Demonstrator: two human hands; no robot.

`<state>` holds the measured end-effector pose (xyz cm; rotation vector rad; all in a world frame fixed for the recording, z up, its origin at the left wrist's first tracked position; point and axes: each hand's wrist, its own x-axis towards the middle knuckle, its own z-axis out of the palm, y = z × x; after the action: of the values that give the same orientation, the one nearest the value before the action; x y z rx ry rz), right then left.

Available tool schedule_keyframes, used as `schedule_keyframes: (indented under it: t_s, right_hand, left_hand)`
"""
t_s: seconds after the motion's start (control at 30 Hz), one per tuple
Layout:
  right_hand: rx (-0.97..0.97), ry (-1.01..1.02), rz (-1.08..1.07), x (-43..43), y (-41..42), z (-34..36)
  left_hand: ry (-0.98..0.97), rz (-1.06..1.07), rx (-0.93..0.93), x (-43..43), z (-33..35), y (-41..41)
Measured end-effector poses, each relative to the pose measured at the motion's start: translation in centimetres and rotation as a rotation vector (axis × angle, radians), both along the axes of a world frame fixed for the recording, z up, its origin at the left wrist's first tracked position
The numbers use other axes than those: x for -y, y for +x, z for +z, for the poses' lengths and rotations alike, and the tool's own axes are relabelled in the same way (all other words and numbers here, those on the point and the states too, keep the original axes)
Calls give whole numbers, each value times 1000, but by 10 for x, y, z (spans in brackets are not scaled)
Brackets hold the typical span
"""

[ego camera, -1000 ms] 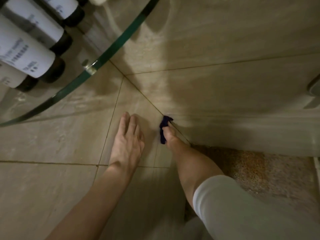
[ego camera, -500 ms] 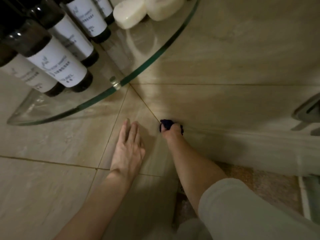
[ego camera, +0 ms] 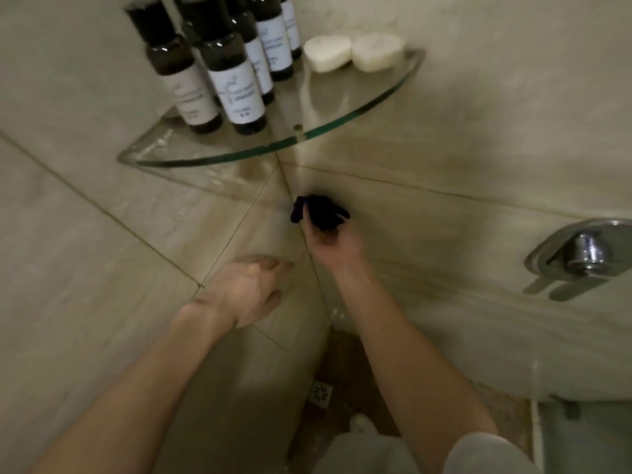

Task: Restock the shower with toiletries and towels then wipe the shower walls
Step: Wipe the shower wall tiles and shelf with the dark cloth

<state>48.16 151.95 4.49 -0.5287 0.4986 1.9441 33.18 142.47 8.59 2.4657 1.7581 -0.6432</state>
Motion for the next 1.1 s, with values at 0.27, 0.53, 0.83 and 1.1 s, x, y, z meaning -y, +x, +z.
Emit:
schedule_keyframes:
  t_s: [0.27,0.53,0.83,1.1]
  right_hand:
    - [200,235,7,35,43,97]
    - [501,387,57,104,69,150]
    - [200,540,13,108,-4,214]
    - [-52,586,27,92,-37,182]
  left_hand:
    - [119,298,419,34,52,12]
    - [199,261,703,102,96,27]
    - [791,102,-7,159,132,-15]
    - [818,56,-55,157,154,-28]
